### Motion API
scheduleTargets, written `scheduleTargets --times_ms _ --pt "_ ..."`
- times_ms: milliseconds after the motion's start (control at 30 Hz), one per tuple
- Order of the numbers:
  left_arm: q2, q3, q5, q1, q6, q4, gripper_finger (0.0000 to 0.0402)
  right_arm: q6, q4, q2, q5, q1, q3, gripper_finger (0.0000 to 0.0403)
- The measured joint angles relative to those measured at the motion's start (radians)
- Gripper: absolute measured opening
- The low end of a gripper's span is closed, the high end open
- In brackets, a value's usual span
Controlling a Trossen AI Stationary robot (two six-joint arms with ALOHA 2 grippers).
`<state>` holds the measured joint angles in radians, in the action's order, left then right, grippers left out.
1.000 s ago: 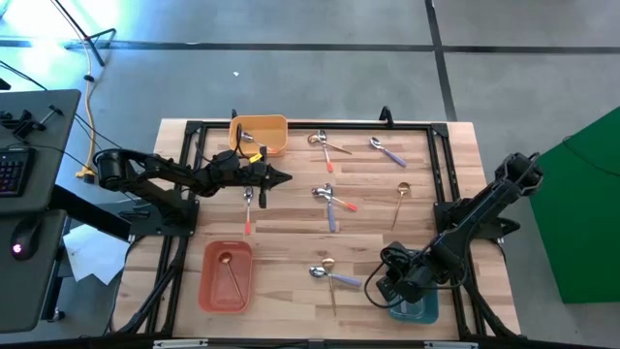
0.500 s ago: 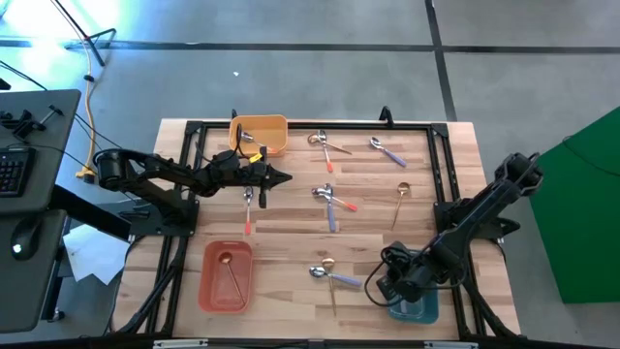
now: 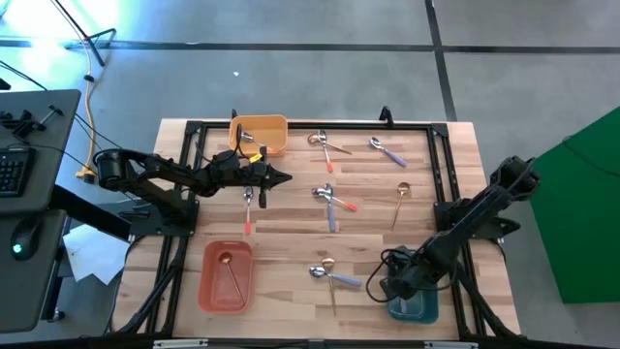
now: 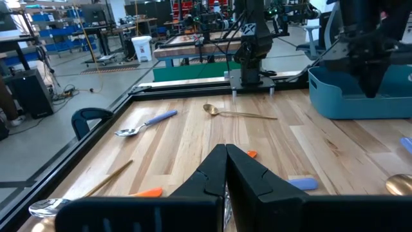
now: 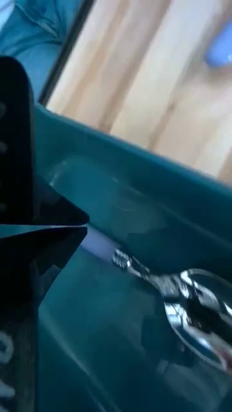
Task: Sort silverware by color (type)
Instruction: Put the bottom right orange spoon into the yellow bin
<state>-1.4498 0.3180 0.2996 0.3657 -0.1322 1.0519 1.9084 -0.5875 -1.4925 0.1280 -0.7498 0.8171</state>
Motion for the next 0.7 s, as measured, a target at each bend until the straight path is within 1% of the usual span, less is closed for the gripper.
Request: scheduleTargets --times_ms 133,167,233,267,300,333,367,400,500,567,633,700 --pt "0.000 0.000 0.007 0.000 0.018 0.000 0.0000 -0.021 -0.027 0.000 0.003 0.000 -0.016 0.0000" --pt "0.000 0.000 0.011 0.000 0.023 0.000 0.0000 -0.040 -0.030 0.000 0.027 0.001 -0.016 0.0000" --pt "0.000 0.000 0.014 0.000 0.024 0.000 0.0000 -0.082 -0.051 0.012 0.132 0.001 0.002 0.0000" --pt "0.000 0.000 0.014 0.000 0.024 0.000 0.0000 -0.091 -0.088 0.022 0.167 0.001 0.020 0.0000" --pt "0.000 0.000 0.014 0.000 0.024 0.000 0.0000 -0.106 -0.134 0.037 0.174 -0.001 0.039 0.0000" --pt "0.000 0.000 0.014 0.000 0.027 0.000 0.0000 -0.124 -0.187 0.052 0.158 -0.003 0.058 0.0000" --pt "0.000 0.000 0.014 0.000 0.027 0.000 0.0000 -0.146 -0.233 0.066 0.119 -0.005 0.075 0.0000" --pt "0.000 0.000 0.014 0.000 0.032 -0.001 0.0000 -0.176 -0.261 0.083 0.056 -0.005 0.089 0.0000" --pt "0.000 0.024 0.017 0.000 0.045 -0.044 0.0000 -0.304 -0.275 0.145 -0.180 0.015 0.102 0.0000" --pt "0.000 0.065 0.018 0.000 0.045 -0.107 0.0000 -0.410 -0.287 0.178 -0.316 0.045 0.102 0.0000" --pt "0.000 0.115 0.024 0.000 0.044 -0.205 0.0000 -0.538 -0.291 0.212 -0.393 0.091 0.101 0.0000" --pt "0.000 0.167 0.039 0.000 0.034 -0.312 0.0000 -0.683 -0.271 0.244 -0.449 0.144 0.085 0.0000"
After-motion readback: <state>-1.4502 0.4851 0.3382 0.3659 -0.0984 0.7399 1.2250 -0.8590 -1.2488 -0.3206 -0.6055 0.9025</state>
